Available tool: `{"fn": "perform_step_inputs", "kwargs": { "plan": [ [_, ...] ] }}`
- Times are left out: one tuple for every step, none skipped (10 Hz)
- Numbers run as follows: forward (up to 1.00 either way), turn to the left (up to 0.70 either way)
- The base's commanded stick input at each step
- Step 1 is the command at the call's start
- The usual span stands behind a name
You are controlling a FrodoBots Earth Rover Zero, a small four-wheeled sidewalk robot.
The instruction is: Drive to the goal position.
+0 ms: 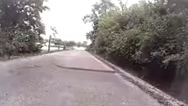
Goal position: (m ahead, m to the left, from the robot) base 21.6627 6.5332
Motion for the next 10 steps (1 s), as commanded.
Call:
{"fn": "perform_step_inputs", "kwargs": {
  "plan": [
    [0.07,-0.01],
    [0.07,-0.01],
    [0.07,-0.01],
    [0.07,-0.01],
    [0.07,-0.01],
    [0.07,-0.01],
    [0.07,-0.01],
    [0.07,-0.01],
    [0.07,-0.01],
    [0.07,-0.01]
  ]
}}
